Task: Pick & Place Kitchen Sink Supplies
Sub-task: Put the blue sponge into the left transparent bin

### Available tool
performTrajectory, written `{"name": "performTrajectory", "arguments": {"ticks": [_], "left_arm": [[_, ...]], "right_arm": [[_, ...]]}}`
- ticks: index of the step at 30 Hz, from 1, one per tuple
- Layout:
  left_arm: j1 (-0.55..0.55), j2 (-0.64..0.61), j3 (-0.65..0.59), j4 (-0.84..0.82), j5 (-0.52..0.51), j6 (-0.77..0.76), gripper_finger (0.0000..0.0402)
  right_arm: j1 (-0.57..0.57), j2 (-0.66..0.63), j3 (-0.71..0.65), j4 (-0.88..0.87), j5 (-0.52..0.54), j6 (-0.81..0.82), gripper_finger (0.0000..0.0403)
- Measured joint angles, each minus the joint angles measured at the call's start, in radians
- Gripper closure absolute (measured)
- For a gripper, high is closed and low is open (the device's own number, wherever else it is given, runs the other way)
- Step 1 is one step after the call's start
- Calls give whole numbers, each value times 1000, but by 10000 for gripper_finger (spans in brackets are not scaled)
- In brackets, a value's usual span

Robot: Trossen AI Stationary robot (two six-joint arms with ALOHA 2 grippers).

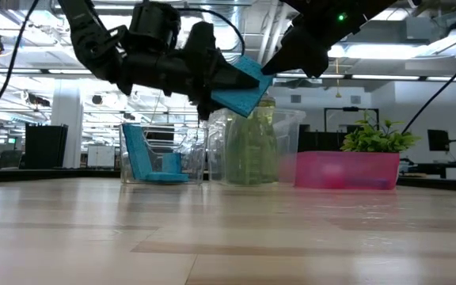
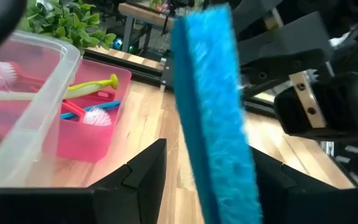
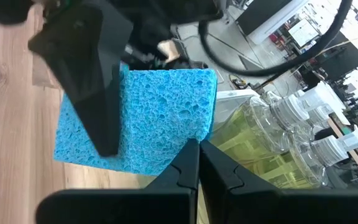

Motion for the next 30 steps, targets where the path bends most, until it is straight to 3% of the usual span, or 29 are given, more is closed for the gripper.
{"name": "performTrajectory", "arguments": {"ticks": [7,12,18,25,30], "left_arm": [[0,-127,0,-180,-1,33,229],[-20,-110,0,-187,-15,48,229],[-17,-95,0,-180,-136,85,229],[-16,-94,0,-148,-137,87,230],[-16,-94,0,-145,-83,132,257]], "right_arm": [[1,0,0,2,0,0,403],[1,0,0,14,-5,0,403],[1,0,0,26,-14,0,403],[1,0,0,20,-14,0,403],[1,0,0,18,-15,0,403]]}}
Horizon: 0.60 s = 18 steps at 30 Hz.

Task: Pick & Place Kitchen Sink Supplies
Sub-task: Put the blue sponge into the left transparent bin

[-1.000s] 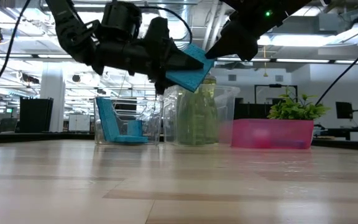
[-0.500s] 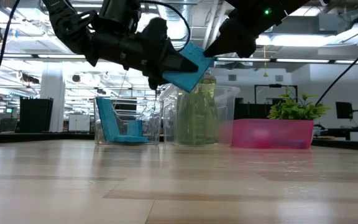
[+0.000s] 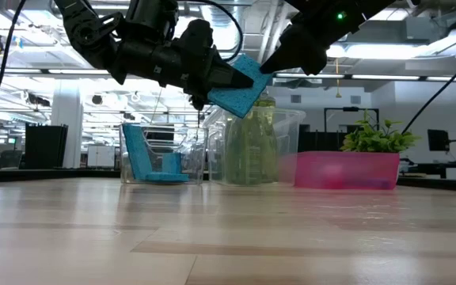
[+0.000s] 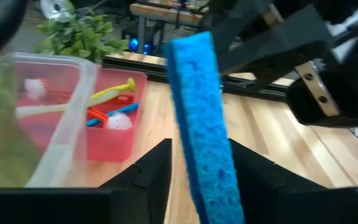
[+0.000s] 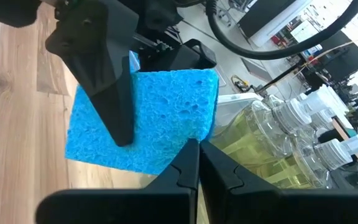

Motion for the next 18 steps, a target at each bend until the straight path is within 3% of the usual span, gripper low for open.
{"name": "performTrajectory", "arguments": {"ticks": [11,18], "left_arm": [[0,0,0,-1,23,28,362],[0,0,0,-1,24,28,371]], "right_arm": [[0,0,0,0,0,0,403],[0,0,0,0,0,2,403]]}}
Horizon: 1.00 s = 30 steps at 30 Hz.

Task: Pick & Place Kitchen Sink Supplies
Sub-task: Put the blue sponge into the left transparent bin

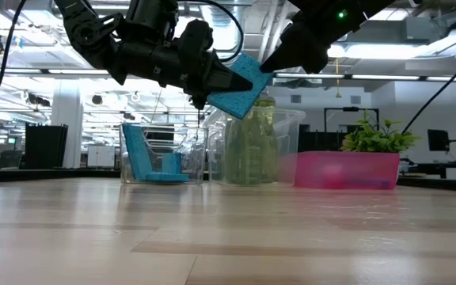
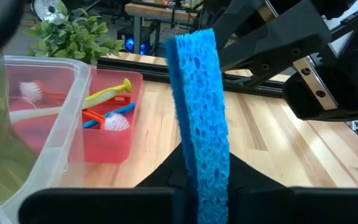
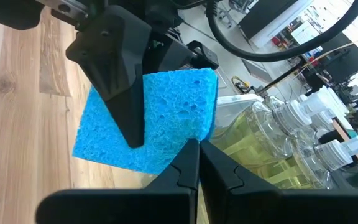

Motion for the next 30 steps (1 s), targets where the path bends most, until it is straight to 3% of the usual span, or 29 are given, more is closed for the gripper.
{"name": "performTrajectory", "arguments": {"ticks": [11,23,30], "left_arm": [[0,1,0,-5,5,0,368],[0,1,0,1,2,0,366],[0,1,0,2,2,0,363]], "right_arm": [[-1,0,0,-19,-29,34,399],[0,0,0,-21,-28,34,313],[0,0,0,-19,-28,34,298]]}}
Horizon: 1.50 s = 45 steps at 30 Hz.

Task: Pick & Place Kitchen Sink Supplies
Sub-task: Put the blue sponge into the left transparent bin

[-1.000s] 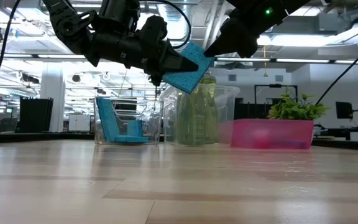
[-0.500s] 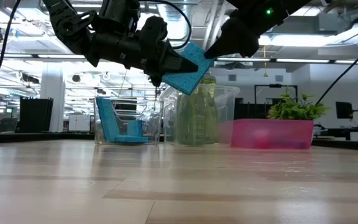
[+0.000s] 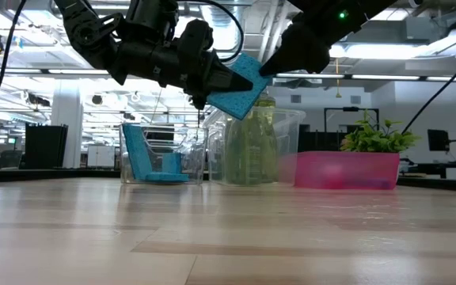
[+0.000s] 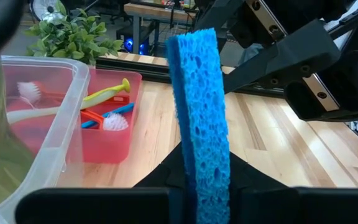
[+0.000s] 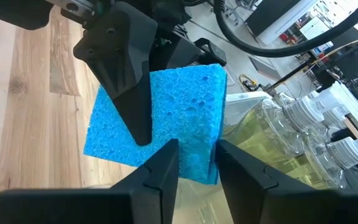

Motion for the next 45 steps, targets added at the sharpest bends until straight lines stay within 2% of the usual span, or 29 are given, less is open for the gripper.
{"name": "performTrajectory", "arguments": {"ticks": [10,19,33,41,45], "left_arm": [[0,0,0,0,0,0,360],[0,0,0,-5,0,0,359],[0,-2,1,0,0,0,363],[0,-2,1,-1,-7,0,363],[0,-26,1,-3,27,0,363]], "right_arm": [[0,-1,0,-3,3,-20,302],[17,-5,0,-103,29,-37,302],[94,-154,0,-221,58,42,302],[97,-151,0,-221,58,42,302],[97,-146,0,-220,58,29,302]]}}
